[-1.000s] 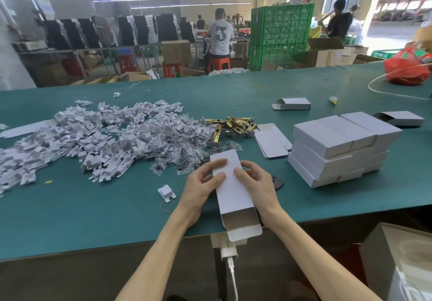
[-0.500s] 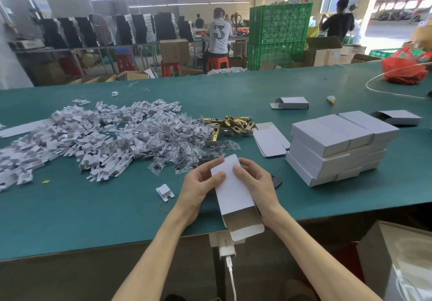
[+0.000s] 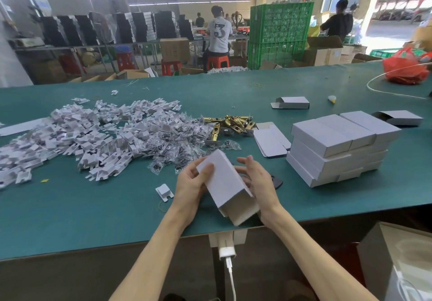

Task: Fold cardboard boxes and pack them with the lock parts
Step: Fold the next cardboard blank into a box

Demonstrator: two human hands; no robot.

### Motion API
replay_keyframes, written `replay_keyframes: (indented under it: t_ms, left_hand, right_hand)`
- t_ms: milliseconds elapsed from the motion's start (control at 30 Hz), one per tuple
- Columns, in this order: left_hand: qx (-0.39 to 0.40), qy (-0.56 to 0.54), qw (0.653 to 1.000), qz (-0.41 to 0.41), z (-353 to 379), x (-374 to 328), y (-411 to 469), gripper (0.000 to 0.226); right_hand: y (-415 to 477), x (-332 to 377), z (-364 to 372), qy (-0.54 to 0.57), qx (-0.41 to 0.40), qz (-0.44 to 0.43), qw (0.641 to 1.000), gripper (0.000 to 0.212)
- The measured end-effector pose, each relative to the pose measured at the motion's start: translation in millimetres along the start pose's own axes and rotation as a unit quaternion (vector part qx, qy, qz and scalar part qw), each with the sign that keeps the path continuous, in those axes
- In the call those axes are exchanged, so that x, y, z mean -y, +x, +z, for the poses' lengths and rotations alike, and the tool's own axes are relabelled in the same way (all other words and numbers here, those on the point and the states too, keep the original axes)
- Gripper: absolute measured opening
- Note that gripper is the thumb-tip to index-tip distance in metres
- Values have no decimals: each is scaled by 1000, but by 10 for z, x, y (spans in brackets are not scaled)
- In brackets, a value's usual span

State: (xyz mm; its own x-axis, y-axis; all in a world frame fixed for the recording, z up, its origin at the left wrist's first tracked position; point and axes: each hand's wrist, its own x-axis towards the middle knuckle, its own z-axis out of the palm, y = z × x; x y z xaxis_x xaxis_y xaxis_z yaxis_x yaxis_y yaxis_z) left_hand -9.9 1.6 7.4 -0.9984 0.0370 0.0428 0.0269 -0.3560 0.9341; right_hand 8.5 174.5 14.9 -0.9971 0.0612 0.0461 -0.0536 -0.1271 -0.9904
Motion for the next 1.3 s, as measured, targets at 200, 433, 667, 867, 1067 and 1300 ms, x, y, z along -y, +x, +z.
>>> replay_keyframes:
  t_ms: [200,433,667,867,1067,1300]
  left_hand:
    - [-58,-254,965,16,-232,-113,96,47]
    - [30,-239,970,35,-195,-135,82,49]
    - [74,-152,985,30,-143,-94,50,44]
    - [64,-43,997,11,5,-48,-10,37]
    - [1,-119,993,-9,-39,-102,1,11]
    - [-66,-86,994,-15,-75,-85,25,33]
  right_hand:
    - [25,-71,1,12,9,-10,1000,55]
    - [51,-47,-13,61,-41,17,997,57]
    - [38,-29,-51,130,-62,13,989,55]
    - [36,6,-73,166,-39,51,984,68]
    - [12,5,-33,130,15,39,991,45]
    - [34,-8,-41,92,14,50,994,47]
